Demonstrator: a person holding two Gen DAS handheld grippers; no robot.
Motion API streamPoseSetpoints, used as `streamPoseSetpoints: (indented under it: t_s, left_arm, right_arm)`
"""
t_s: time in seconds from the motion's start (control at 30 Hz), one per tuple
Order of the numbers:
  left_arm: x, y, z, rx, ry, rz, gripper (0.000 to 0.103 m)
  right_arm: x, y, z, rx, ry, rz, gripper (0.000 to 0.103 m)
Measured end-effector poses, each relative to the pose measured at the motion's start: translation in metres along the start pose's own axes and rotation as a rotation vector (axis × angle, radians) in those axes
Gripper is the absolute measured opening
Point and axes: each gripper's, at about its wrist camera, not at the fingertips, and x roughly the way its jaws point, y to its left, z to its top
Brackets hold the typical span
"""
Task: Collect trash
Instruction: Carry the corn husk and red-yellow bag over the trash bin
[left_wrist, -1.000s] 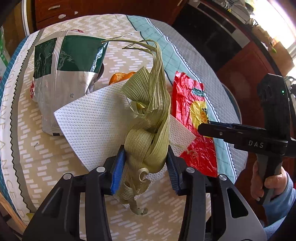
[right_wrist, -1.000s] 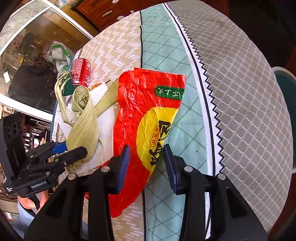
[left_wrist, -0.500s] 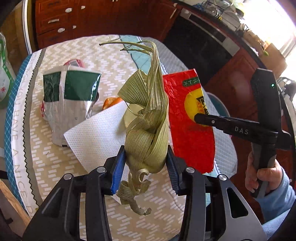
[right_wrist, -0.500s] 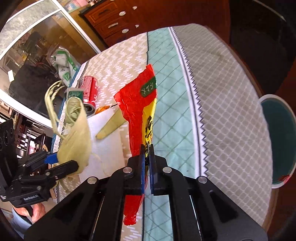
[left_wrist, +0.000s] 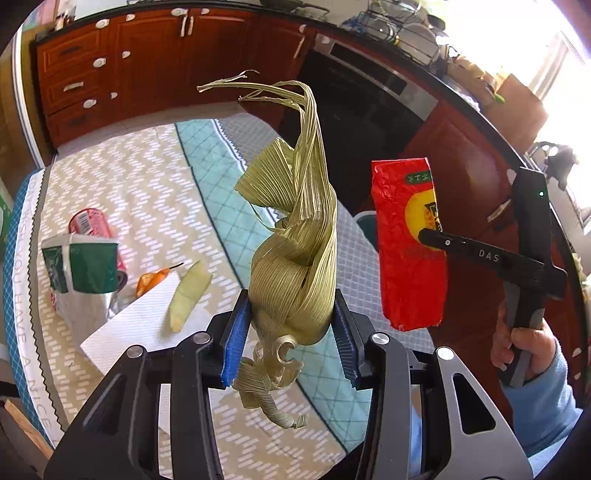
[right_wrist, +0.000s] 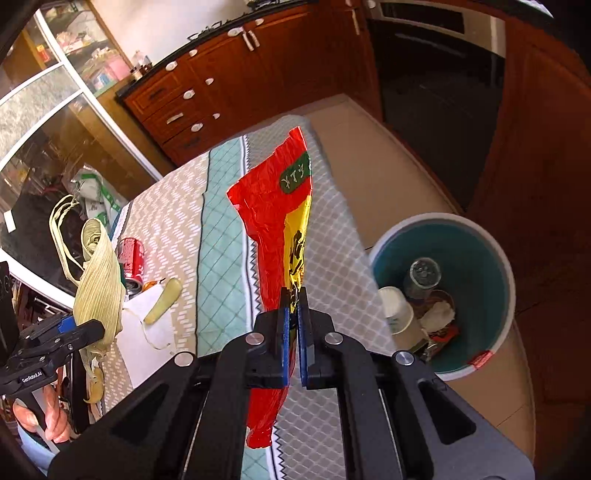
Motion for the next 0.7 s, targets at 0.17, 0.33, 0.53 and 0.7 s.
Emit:
streamPoseSetpoints:
  t_s: [0.17, 0.33, 0.53, 0.7]
  left_arm:
    - [0.02, -0.039, 0.017, 0.058, 0.013, -0.034, 0.044]
    - [0.044, -0.075, 0.031, 0.114, 0.036, -0.07, 0.044]
    - [0.078, -0.106, 0.042, 0.155, 0.084, -0.099, 0.044]
    - [0.105, -0.124, 0.047, 0.182, 0.127, -0.101, 0.044]
  right_arm:
    - [-0.025, -0.052, 0.007, 0.06, -0.049, -0.07, 0.004]
    - [-0.036, -0.1, 0.008, 0.122, -0.076, -0.134, 0.004]
    - [-0.021, -0.143, 0.005, 0.179, -0.058, -0.169, 0.004]
    - [0.002, -0.167, 0.0, 0.217, -0.022, -0.18, 0.004]
